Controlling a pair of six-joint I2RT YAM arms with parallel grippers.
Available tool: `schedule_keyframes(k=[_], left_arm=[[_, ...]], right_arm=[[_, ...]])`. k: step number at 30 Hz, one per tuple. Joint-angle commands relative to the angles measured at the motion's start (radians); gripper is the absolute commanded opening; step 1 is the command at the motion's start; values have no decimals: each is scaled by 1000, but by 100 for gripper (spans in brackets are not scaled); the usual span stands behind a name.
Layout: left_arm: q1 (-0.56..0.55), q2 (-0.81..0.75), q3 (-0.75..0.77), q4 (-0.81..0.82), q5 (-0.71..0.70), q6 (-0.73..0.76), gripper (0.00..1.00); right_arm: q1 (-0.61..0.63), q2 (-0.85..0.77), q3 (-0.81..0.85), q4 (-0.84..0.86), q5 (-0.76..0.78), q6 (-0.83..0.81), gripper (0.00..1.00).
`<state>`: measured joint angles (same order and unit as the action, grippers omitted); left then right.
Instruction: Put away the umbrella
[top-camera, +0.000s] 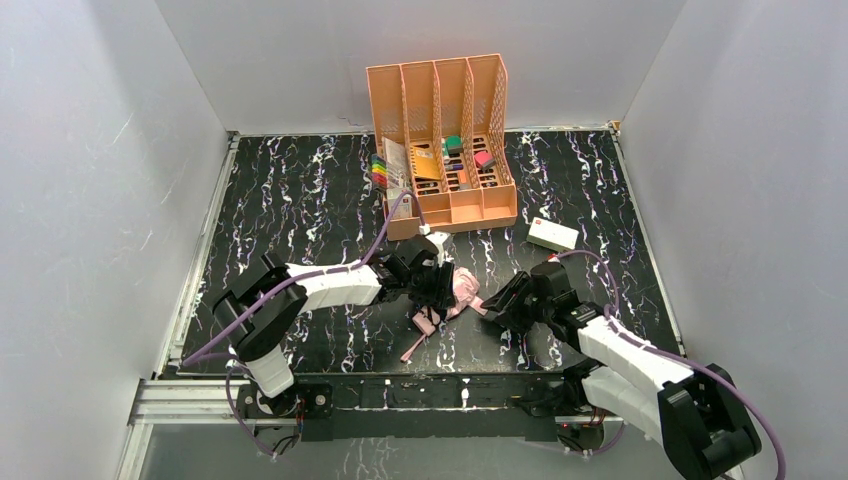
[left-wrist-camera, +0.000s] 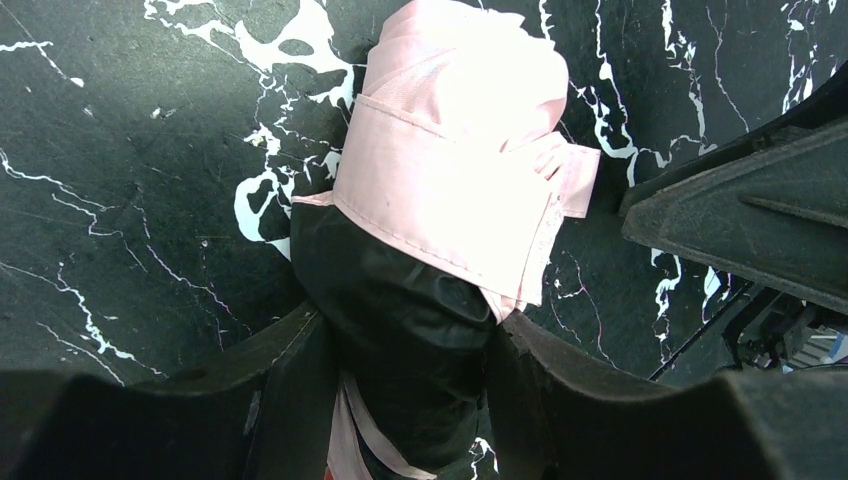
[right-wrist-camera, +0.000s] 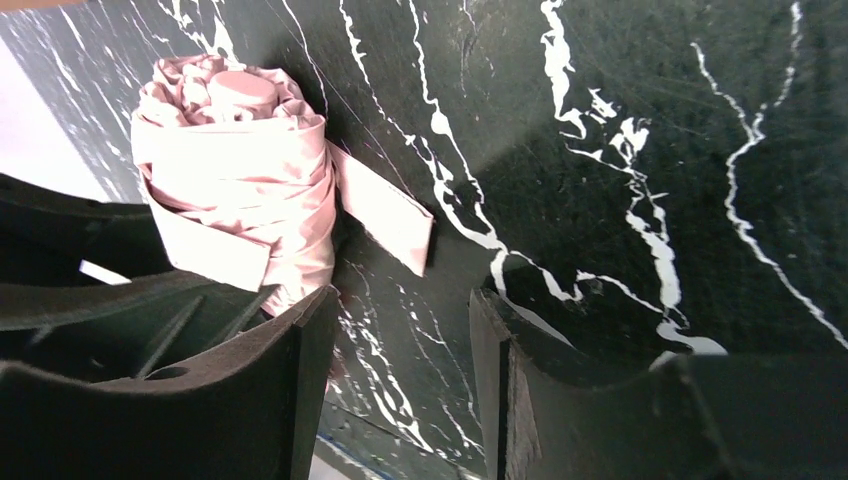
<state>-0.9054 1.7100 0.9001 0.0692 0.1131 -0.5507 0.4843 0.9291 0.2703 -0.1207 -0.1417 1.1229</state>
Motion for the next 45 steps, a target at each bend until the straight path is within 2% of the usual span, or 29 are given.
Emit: schedule_keyframes(k=[1,10,19,28,33,45], left_arm=[[-4,45,-72,-181,-152,-5,0],[-8,49,-55,-192,-152,4,0],[-18,73,-37,-214,-155,13,0],[-29,92,-29,-218,-151,10,0],[-33,101,-29,-218,-150,11,0],[-39,122,-24,-214,-142,12,0]], right_arm=[[-2,43,-28,75,32,95,59],[-1,131,-86,166,74,178,59],[-6,196,-158,459,72,134,54],[-22,130,-130,424,119,19,52],[-56,194,-168,629,-2,-59,49],[-94,301,-120,762,-193,-310,48]])
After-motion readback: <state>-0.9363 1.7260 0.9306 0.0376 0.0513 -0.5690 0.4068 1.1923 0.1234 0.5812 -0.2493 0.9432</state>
